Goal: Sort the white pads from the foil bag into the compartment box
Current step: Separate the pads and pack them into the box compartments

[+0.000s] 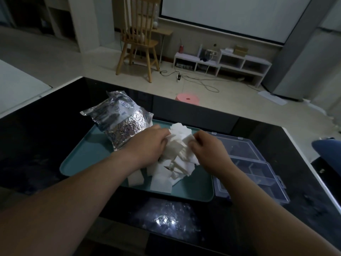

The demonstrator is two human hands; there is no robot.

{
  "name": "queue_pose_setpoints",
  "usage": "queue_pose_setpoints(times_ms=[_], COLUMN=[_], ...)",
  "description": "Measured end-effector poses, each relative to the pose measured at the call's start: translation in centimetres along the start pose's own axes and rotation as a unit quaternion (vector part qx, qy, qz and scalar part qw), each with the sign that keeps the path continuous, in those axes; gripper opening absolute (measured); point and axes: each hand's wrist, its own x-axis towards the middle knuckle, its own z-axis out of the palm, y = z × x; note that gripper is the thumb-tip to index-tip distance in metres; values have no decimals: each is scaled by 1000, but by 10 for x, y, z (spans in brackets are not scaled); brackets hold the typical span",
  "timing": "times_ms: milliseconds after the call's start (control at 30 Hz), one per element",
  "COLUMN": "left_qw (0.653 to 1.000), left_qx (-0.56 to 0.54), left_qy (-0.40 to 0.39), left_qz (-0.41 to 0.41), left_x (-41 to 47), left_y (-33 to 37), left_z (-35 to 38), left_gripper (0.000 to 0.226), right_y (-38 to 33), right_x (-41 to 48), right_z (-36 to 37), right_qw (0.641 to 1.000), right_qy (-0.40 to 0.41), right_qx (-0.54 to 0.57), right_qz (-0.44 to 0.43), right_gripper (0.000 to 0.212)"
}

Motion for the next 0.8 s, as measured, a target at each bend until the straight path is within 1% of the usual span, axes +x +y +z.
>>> queue_pose_setpoints(times_ms=[67, 100, 133, 167, 200, 233, 267, 300, 333, 400, 433, 467, 500, 600, 667, 700, 733, 767, 800], left_qw=[999, 997, 989, 970, 935, 891, 844, 806, 779, 747, 740, 741, 750, 791, 823, 833, 836, 836, 829], left_qx=[-29, -61, -121, -212, -320, -420, -501, -556, -590, -627, -634, -632, -624, -581, -535, -519, -511, -510, -518], left_qy=[15, 25, 34, 38, 35, 27, 18, 12, 6, -9, -22, -38, -54, -89, -103, -109, -117, -123, -128], left_qz=[-13, -38, -74, -114, -149, -173, -190, -202, -211, -221, -224, -222, -211, -169, -160, -159, -159, -160, -166], left_x=[0, 0, 2, 4, 5, 7, 8, 9, 9, 7, 6, 4, 3, -1, -4, -5, -6, -6, -7], left_y=[2, 3, 5, 9, 15, 23, 31, 37, 45, 54, 58, 60, 62, 67, 67, 66, 65, 63, 63], left_z=[-4, -6, -10, -14, -17, -20, -22, -24, -24, -22, -20, -19, -17, -15, -18, -19, -19, -19, -20], left_gripper=[17, 18, 19, 19, 20, 24, 28, 31, 33, 33, 31, 30, 30, 30, 27, 26, 27, 29, 31], right_y=[0, 1, 1, 0, -1, -4, -8, -13, -16, -22, -24, -26, -27, -28, -29, -29, -29, -29, -28], right_x=[-1, -1, 0, -1, -2, -2, -4, -4, -4, -3, -4, -4, -4, -6, -7, -7, -8, -9, -10], right_z=[-5, -7, -9, -11, -14, -17, -21, -25, -28, -31, -31, -29, -27, -25, -25, -26, -27, -27, -28], right_qw=[1000, 1000, 998, 994, 986, 970, 949, 925, 902, 869, 862, 861, 864, 877, 890, 897, 904, 913, 921], right_qy=[4, 10, 15, 19, 23, 26, 25, 22, 14, -17, -31, -37, -37, -37, -41, -47, -53, -58, -61], right_qx=[10, 27, 56, 100, 160, 231, 300, 359, 408, 476, 490, 493, 490, 466, 442, 430, 415, 396, 379], right_qz=[2, 8, 20, 34, 50, 72, 98, 122, 137, 137, 128, 119, 113, 114, 104, 97, 90, 81, 70], right_gripper=[15, 14, 13, 12, 12, 12, 12, 12, 13, 14, 14, 13, 12, 8, 15, 22, 27, 27, 23])
